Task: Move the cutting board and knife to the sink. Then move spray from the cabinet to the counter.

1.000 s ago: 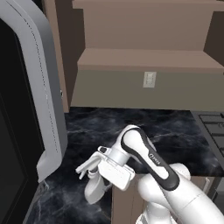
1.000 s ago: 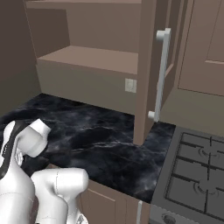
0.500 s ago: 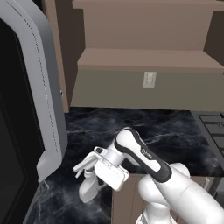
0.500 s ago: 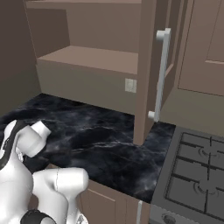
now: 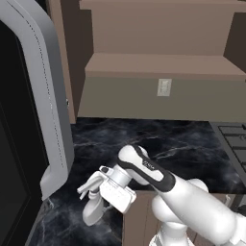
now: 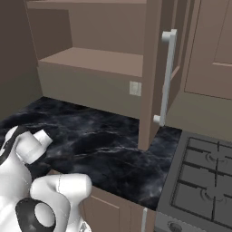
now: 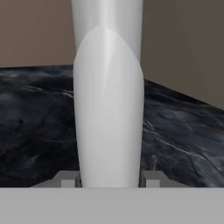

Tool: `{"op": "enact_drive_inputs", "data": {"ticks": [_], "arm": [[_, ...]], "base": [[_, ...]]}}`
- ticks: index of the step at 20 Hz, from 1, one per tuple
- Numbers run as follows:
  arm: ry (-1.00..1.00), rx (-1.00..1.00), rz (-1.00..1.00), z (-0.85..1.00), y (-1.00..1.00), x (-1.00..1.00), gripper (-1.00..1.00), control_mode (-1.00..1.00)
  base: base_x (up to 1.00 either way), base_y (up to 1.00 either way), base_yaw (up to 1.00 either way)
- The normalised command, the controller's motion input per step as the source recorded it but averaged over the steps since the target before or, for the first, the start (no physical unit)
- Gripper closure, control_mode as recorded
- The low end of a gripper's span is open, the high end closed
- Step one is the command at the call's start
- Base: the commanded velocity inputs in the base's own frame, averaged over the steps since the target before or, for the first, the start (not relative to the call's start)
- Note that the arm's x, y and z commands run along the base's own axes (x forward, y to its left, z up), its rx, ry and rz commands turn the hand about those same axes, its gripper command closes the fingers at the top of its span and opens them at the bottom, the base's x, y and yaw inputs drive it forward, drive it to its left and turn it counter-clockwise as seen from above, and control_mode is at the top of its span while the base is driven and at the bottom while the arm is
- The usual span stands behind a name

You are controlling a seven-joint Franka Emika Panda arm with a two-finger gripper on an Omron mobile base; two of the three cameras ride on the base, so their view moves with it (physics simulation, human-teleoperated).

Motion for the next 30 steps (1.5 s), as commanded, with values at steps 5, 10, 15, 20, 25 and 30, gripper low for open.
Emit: {"op": "enact_drive_inputs", "data": {"ticks": [5, 10, 15, 20, 25, 30], "arm": [[0.0, 0.0, 0.0, -0.19, 0.12, 0.07, 1.0, -1.0], [0.0, 0.0, 0.0, -0.14, 0.12, 0.12, 1.0, -1.0], [0.0, 0.0, 0.0, -0.11, 0.13, 0.16, 1.0, -1.0], [0.0, 0.0, 0.0, -0.14, 0.11, 0.17, 1.0, -1.0], [0.0, 0.0, 0.0, -0.18, 0.11, 0.13, 1.0, -1.0], [0.0, 0.0, 0.0, -0.19, 0.08, 0.1, 1.0, -1.0]], "base": [[0.0, 0.0, 0.0], [0.0, 0.0, 0.0], [0.0, 0.0, 0.0], [0.0, 0.0, 0.0], [0.0, 0.0, 0.0], [0.0, 0.0, 0.0]]}}
